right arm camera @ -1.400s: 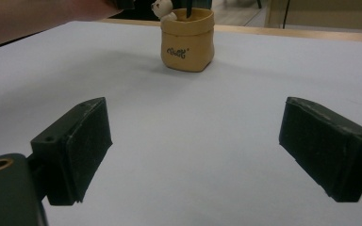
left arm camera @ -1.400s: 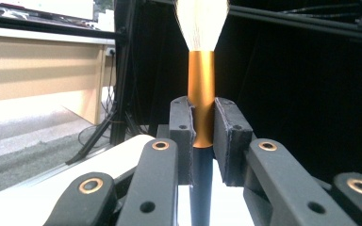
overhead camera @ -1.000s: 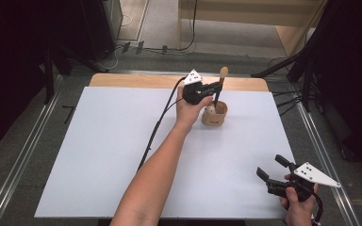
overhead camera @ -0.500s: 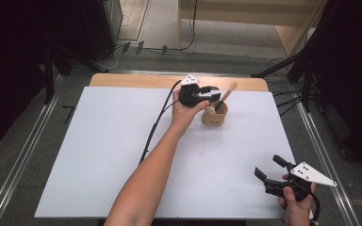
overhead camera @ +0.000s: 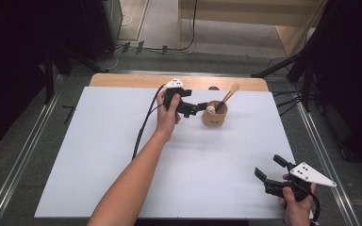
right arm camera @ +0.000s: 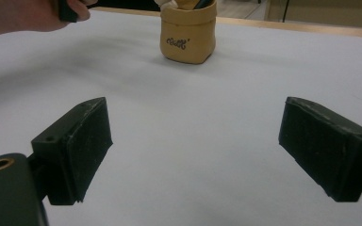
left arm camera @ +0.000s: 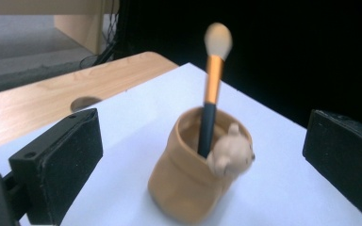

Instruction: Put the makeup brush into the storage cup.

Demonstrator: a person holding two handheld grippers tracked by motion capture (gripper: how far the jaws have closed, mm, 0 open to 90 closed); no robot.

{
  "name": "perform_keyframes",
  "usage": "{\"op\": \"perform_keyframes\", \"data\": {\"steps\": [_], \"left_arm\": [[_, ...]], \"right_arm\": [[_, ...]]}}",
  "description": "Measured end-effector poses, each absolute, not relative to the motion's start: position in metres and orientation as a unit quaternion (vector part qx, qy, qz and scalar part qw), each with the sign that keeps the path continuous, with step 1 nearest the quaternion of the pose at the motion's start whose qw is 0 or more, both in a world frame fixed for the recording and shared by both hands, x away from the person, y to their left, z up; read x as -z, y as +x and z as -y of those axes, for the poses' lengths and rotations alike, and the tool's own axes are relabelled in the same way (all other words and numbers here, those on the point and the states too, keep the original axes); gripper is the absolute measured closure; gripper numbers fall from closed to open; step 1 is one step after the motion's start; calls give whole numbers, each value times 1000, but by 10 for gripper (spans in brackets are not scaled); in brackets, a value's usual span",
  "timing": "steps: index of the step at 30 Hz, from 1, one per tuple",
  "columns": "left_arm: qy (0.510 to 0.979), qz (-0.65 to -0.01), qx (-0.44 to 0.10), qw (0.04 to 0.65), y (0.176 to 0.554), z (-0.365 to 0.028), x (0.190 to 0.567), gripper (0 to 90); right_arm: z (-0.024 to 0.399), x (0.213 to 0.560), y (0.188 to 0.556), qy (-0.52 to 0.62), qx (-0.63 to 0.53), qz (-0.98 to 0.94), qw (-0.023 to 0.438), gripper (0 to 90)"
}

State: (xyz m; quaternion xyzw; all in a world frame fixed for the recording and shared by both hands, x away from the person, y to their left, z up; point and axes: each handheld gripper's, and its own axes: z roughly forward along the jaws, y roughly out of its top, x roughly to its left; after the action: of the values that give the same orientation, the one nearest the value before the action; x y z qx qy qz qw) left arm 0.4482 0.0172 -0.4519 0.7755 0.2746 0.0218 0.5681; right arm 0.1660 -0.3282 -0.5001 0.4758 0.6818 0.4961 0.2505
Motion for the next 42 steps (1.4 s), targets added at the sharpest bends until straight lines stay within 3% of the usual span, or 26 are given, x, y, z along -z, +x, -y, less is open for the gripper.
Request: {"op": "perform_keyframes", "data": {"steps": [42], "left_arm": [[751, -287, -79, 589, 343, -156, 453, 0]], "right_arm": [[315, 508, 169, 472, -486, -694, 244, 108]]}}
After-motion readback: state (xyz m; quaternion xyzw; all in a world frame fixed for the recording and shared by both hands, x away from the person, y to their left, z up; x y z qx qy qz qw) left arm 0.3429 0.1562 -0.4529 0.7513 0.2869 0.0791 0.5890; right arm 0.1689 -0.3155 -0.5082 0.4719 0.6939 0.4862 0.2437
